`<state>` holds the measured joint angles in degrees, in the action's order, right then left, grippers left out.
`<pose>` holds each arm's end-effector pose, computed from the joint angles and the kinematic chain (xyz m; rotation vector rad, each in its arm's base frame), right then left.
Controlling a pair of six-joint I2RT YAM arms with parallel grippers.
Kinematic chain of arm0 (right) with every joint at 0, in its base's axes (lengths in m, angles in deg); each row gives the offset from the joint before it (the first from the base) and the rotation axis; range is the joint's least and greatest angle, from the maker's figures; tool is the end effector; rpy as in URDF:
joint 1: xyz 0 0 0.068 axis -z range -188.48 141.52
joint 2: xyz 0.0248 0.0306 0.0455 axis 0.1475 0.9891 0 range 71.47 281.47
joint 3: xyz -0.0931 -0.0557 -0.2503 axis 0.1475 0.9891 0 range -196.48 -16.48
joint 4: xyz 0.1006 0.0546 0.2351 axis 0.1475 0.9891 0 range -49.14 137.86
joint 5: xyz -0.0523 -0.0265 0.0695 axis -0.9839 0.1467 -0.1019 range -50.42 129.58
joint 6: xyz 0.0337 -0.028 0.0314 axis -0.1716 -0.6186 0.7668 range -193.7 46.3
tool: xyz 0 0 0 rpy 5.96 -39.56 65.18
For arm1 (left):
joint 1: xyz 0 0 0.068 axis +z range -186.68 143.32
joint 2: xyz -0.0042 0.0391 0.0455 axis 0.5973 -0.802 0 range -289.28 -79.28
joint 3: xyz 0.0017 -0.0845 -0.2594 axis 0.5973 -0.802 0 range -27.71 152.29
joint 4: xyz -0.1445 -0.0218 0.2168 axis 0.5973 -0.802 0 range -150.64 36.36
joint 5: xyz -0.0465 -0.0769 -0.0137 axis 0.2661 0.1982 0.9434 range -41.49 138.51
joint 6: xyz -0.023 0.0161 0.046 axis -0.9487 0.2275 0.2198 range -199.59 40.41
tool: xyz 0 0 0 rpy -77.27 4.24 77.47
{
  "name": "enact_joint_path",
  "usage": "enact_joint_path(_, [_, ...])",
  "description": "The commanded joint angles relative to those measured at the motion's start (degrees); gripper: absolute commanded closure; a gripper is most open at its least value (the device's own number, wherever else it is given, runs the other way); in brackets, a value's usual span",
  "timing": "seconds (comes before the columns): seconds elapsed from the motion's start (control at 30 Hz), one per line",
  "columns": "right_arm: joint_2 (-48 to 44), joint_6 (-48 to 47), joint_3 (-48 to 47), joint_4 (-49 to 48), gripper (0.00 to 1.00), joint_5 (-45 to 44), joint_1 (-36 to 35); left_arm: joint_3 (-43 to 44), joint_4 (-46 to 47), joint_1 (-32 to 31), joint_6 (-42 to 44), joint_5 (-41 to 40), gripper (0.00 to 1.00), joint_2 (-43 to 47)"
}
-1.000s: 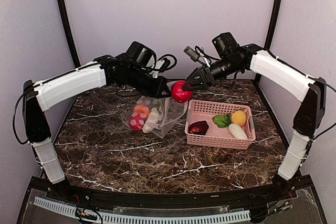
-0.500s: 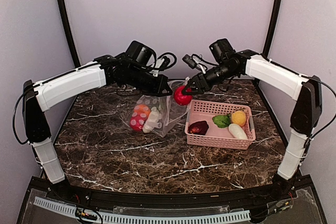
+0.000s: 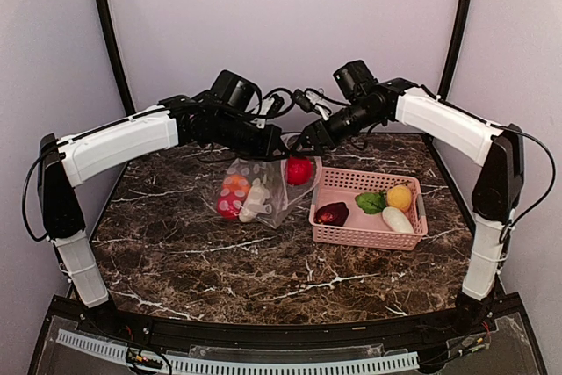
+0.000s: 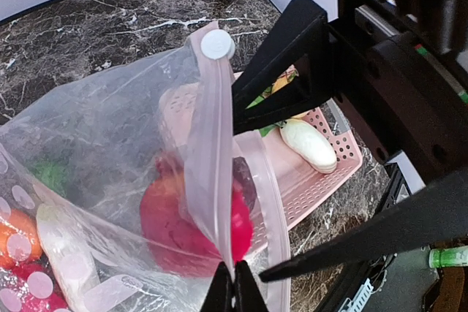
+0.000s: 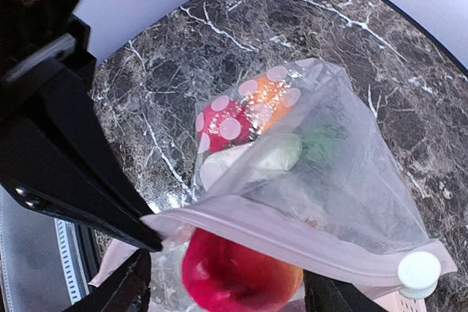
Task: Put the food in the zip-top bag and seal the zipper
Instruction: Place the fake fruit in the zipper food storage bag.
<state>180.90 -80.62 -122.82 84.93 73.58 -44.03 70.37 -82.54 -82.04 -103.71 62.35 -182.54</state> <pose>0.3351 0.2639 0.3332 -1.1366 2.1309 0.9430 0.2889 -0.3048 0.3473 0.5701 2.2360 -0.9261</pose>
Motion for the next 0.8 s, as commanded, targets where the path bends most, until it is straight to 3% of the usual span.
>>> enact_joint_path(0.0, [-0.38,-1.27,-2.51,1.97,0.28,2.58,-0.66,-1.0,0.96,0.23,0.12,-1.5,0.99,3.29])
enact_joint_path(0.37, [-11.25,-6.41,2.51,1.97,0.27,-0.08,0.83,-0.39,-0.57,1.23,1.37,-2.9,0.99,4.04])
enact_joint_path(0.6, [-16.61,-7.89,8.91,3.18,0.28,0.46,9.83,3.74,-5.89,1.37,6.35,-9.09,0.99,8.49])
enact_joint_path(0.77, [-18.59,-12.29,14.46,5.59,0.29,-4.91,13.75,3.24,-9.49,1.86,6.3,-4.16,0.99,3.8])
